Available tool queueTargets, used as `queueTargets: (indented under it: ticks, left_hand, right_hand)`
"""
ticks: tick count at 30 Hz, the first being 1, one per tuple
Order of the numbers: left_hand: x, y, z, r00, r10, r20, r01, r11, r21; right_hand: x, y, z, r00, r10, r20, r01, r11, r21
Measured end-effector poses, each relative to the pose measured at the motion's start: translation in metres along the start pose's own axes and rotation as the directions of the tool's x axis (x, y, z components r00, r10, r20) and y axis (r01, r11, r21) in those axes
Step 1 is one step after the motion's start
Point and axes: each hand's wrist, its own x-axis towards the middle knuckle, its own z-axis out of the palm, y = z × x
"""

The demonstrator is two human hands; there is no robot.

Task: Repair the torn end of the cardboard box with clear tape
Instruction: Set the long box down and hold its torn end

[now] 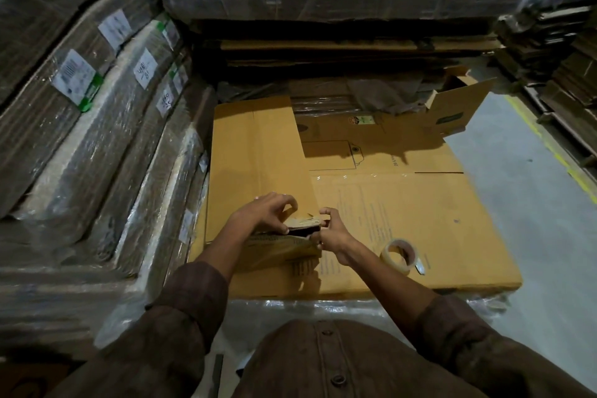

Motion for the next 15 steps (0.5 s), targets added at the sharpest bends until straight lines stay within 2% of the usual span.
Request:
queueTargets:
  ticks: [8, 12, 15]
  left_hand:
    - [0.008, 0.011, 0.013, 0.999, -0.05, -0.02, 0.051, 0.998, 0.027]
    - [0.013, 0.013, 0.019, 0.996, -0.079, -0.027, 0.079, 0.997, 0.01]
    - [0.02, 0.015, 0.018, 0.992, -0.106, -0.061, 0.105, 0.994, -0.014]
  right_hand:
    - [0.009, 0.012, -0.014, 0.999, 0.009, 0.045, -0.008, 0.999, -0.031]
    - [0.014, 0.012, -0.026, 0.994, 0.061, 0.087, -0.055, 0.996, -0.075]
    - [0.012, 0.0, -0.044, 0.987, 0.116, 0.115, -0.115, 0.993, -0.011]
